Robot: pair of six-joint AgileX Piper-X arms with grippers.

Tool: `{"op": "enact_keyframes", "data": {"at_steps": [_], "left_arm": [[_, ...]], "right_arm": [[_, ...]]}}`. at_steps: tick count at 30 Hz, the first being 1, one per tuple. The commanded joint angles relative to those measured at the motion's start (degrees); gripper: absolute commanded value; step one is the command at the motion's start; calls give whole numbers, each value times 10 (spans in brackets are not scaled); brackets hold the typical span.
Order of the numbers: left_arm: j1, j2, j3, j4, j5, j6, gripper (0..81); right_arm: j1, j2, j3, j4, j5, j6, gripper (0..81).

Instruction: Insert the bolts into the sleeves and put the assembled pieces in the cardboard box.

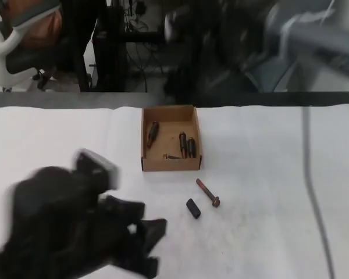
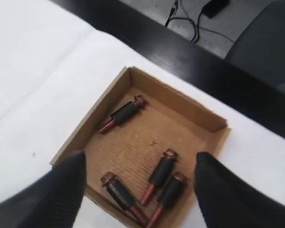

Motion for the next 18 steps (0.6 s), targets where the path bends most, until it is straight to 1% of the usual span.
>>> {"op": "enact_keyframes", "data": {"at_steps": [1,3,5,8,10,12,15,18], "left_arm": [[-13,136,-56,-32,8,-64,507],[-29,208,-99,-32,6,-91,501],[-45,265,-144,-30,4,-131,501],[-62,305,-202,-8,-15,-231,498],[-69,316,-249,56,-39,-267,468],[-73,323,-294,136,-70,-266,430],[-75,336,-360,248,-123,-263,428],[-75,352,-403,302,-144,-267,431]], "right_arm": [[-1,-61,-5,52,34,-23,661],[-4,-94,-5,77,39,-24,680],[-6,-124,-5,91,37,-28,680],[-8,-161,-5,100,40,-53,680],[-13,-184,-5,104,40,-64,680],[-22,-204,-5,108,37,-73,680],[-40,-232,-5,117,34,-76,680],[-56,-260,-5,120,11,-76,680]]}}
